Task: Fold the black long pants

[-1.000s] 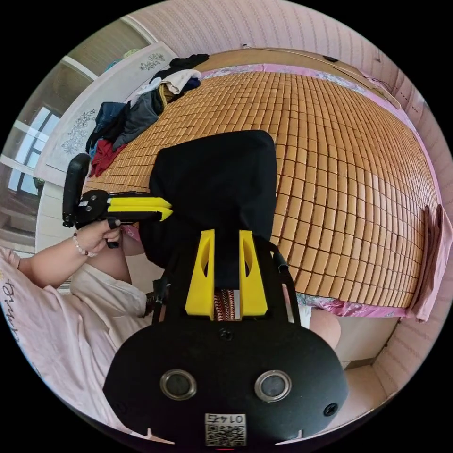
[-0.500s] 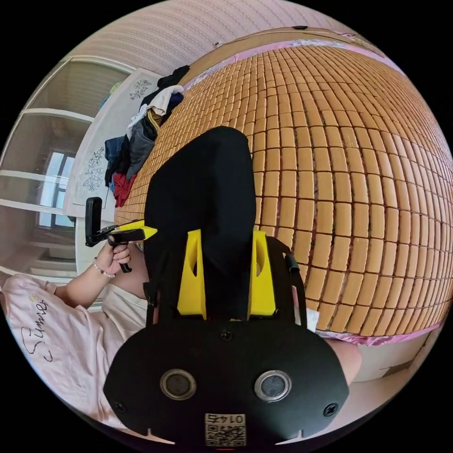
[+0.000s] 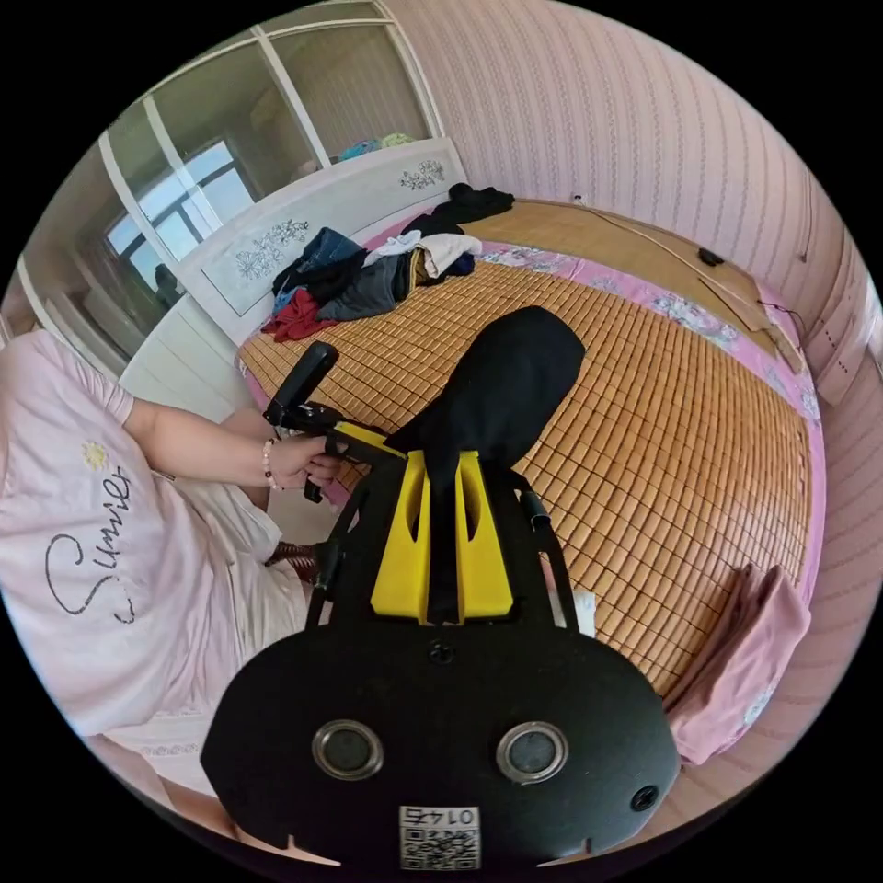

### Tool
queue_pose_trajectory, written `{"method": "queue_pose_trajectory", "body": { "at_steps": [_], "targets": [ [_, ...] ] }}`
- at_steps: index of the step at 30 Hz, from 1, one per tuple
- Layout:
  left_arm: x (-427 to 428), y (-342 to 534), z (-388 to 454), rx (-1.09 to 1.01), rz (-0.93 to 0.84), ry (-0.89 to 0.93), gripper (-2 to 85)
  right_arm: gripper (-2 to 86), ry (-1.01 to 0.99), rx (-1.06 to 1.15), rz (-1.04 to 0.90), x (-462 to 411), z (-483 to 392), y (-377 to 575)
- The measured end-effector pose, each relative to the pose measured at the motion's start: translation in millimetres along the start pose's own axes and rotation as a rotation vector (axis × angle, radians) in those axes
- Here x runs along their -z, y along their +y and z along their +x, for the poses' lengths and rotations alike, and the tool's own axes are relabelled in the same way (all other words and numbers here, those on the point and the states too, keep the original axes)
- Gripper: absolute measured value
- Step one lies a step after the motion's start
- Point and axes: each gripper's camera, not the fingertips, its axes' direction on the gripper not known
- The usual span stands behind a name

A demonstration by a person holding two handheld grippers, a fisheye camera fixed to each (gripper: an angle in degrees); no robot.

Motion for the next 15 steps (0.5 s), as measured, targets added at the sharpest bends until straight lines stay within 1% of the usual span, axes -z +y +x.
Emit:
{"method": "queue_pose_trajectory", "body": {
  "at_steps": [2, 3, 5, 6, 8, 9, 11, 13, 14, 15],
  "targets": [
    [-61, -34, 54, -0.086, 0.018, 0.078, 4.8, 4.4, 0.120, -0.020, -0.004, 63, 43, 31],
    [-77, -43, 68, -0.113, 0.012, 0.092, 4.8, 4.4, 0.151, -0.032, -0.005, 77, 55, 40],
    [-145, -73, 123, -0.169, 0.005, 0.136, 5.4, 4.7, 0.279, -0.085, -0.035, 127, 112, 82],
    [-164, -78, 135, -0.166, -0.002, 0.127, 6.0, 4.8, 0.310, -0.114, -0.059, 136, 129, 93],
    [-245, -95, 166, -0.177, -0.115, 0.068, 8.2, 6.7, 0.348, -0.327, -0.163, 153, 211, 139],
    [-263, -97, 170, -0.188, -0.154, 0.051, 8.6, 7.9, 0.366, -0.409, -0.161, 153, 233, 153],
    [-297, -89, 170, -0.184, -0.228, -0.029, 8.1, 11.7, 0.373, -0.767, -0.161, 129, 302, 219],
    [-291, -78, 164, -0.207, -0.242, -0.023, 7.7, 13.4, 0.352, -0.909, -0.180, 87, 315, 260],
    [-279, -71, 158, -0.240, -0.249, -0.039, 7.6, 14.0, 0.343, -0.931, -0.177, 59, 309, 276],
    [-273, -67, 154, -0.258, -0.254, -0.056, 7.5, 14.3, 0.350, -0.932, -0.149, 49, 303, 281]
  ]
}}
